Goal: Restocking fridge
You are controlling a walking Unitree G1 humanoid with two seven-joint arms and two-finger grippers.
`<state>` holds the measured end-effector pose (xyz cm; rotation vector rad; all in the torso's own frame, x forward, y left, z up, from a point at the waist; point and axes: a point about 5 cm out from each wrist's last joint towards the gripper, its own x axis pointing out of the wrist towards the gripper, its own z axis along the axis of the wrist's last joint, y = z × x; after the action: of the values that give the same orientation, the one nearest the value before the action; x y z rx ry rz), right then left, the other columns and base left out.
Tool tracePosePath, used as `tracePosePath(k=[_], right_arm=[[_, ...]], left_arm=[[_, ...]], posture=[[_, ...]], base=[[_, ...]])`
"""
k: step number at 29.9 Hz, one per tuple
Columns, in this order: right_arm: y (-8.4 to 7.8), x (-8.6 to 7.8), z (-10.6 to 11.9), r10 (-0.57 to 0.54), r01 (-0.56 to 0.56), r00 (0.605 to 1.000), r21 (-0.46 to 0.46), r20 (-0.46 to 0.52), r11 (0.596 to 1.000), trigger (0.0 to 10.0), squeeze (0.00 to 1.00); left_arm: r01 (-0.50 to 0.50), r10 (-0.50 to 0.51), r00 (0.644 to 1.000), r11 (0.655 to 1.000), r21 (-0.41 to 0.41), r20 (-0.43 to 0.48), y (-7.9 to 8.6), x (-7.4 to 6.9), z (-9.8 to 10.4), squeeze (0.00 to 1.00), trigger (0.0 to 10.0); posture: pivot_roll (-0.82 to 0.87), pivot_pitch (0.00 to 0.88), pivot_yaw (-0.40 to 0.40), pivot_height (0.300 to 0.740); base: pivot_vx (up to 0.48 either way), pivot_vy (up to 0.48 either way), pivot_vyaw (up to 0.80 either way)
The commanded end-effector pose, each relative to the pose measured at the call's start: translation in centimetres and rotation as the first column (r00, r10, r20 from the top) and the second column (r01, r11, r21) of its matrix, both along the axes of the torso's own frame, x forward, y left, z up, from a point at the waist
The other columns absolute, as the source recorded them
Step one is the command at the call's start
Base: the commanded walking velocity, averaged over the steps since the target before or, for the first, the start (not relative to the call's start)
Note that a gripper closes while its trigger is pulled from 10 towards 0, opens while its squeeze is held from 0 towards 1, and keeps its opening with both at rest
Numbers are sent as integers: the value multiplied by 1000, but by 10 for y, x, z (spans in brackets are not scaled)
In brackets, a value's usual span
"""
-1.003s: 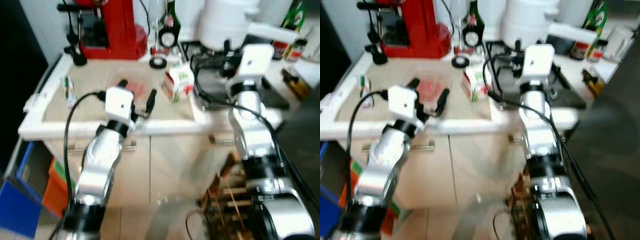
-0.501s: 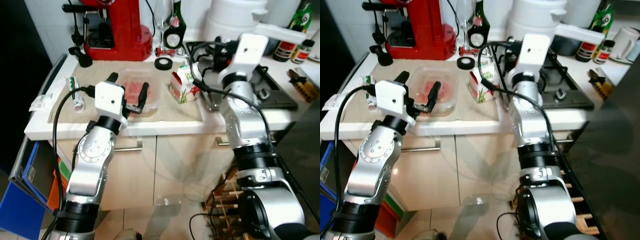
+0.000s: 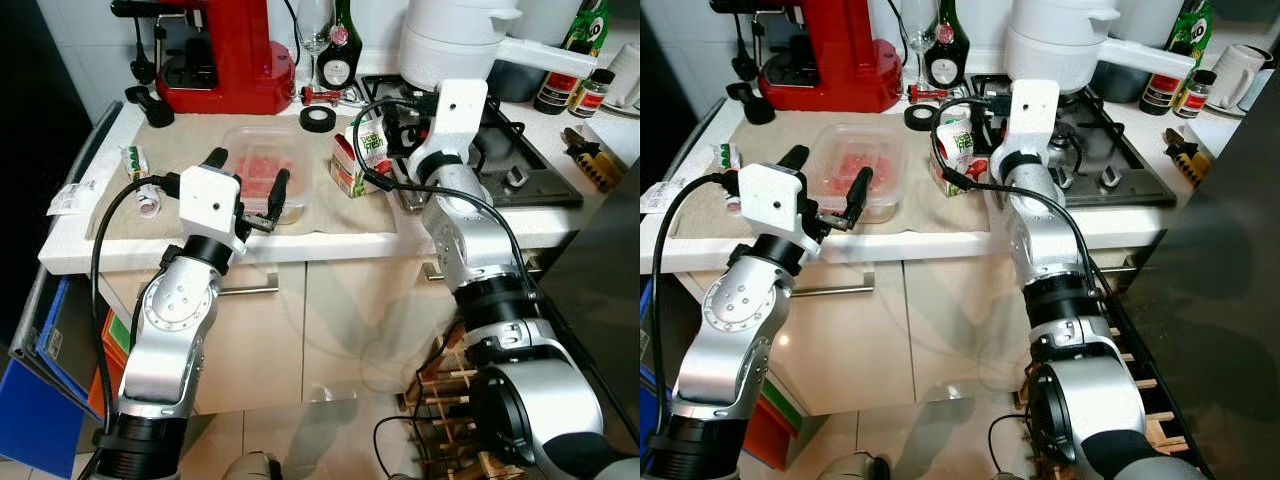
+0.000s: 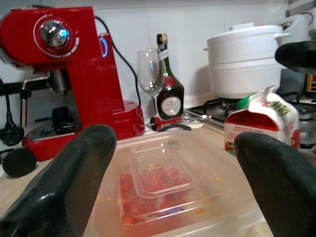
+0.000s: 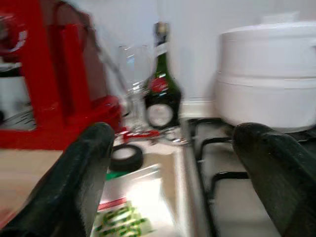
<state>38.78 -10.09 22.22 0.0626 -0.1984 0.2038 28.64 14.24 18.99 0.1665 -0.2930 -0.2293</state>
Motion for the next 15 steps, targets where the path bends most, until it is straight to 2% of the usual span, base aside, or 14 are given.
tracePosePath(k=[1,5,15], right_arm=[[6,0,2,51,-51,999,9,-7,999,10000,1000],[11,2,-2,106,-106,993,3,-42,994,10000,1000],[14,5,2,153,-154,988,-62,-15,986,10000,1000]], left_arm=[[-15,15,1000,1000,4,-2,2,-2,0,0,10000],[-19,19,1000,1000,-2,-9,1,-5,-2,0,10000],[-31,31,1000,1000,0,-5,4,-8,-1,0,10000]], posture=[[151,43,-32,740],[157,36,-41,740],[176,16,-56,740]], base=[[0,0,0],[0,0,0],[0,0,0]])
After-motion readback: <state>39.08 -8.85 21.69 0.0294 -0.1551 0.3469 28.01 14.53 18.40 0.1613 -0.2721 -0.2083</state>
